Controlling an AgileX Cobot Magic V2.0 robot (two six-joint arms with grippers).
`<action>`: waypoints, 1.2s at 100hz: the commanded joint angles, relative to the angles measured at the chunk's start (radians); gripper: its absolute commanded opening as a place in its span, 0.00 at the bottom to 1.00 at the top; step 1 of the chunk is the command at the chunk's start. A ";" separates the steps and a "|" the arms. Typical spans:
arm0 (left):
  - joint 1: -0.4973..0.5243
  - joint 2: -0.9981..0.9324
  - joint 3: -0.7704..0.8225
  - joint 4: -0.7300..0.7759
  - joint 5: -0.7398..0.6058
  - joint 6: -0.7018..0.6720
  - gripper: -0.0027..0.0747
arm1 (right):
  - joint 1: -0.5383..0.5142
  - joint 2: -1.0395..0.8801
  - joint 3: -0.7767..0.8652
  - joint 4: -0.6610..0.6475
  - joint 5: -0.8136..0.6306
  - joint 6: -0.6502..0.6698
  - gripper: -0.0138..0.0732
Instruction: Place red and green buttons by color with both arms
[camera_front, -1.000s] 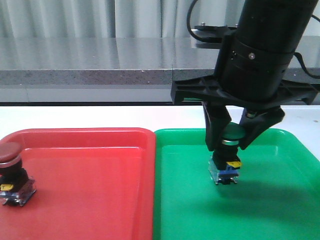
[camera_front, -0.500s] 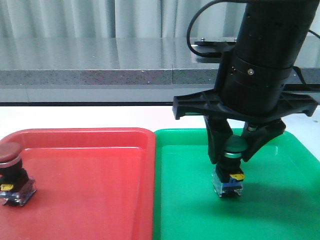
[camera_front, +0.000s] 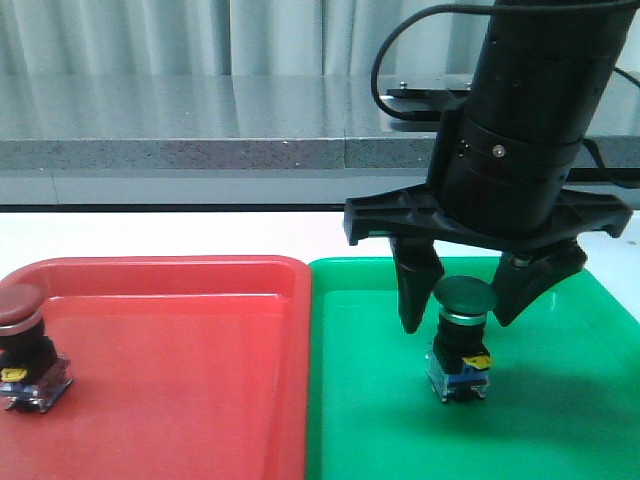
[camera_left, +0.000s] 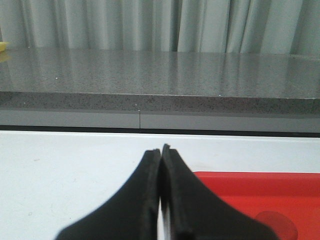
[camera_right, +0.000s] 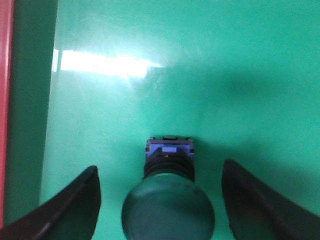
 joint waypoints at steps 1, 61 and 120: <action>0.002 -0.033 0.012 -0.010 -0.081 -0.002 0.01 | 0.003 -0.037 -0.021 -0.008 -0.035 -0.011 0.80; 0.002 -0.033 0.012 -0.010 -0.081 -0.002 0.01 | -0.179 -0.271 -0.022 0.091 -0.031 -0.301 0.79; 0.002 -0.033 0.012 -0.010 -0.081 -0.002 0.01 | -0.595 -0.559 0.221 0.160 -0.104 -0.536 0.62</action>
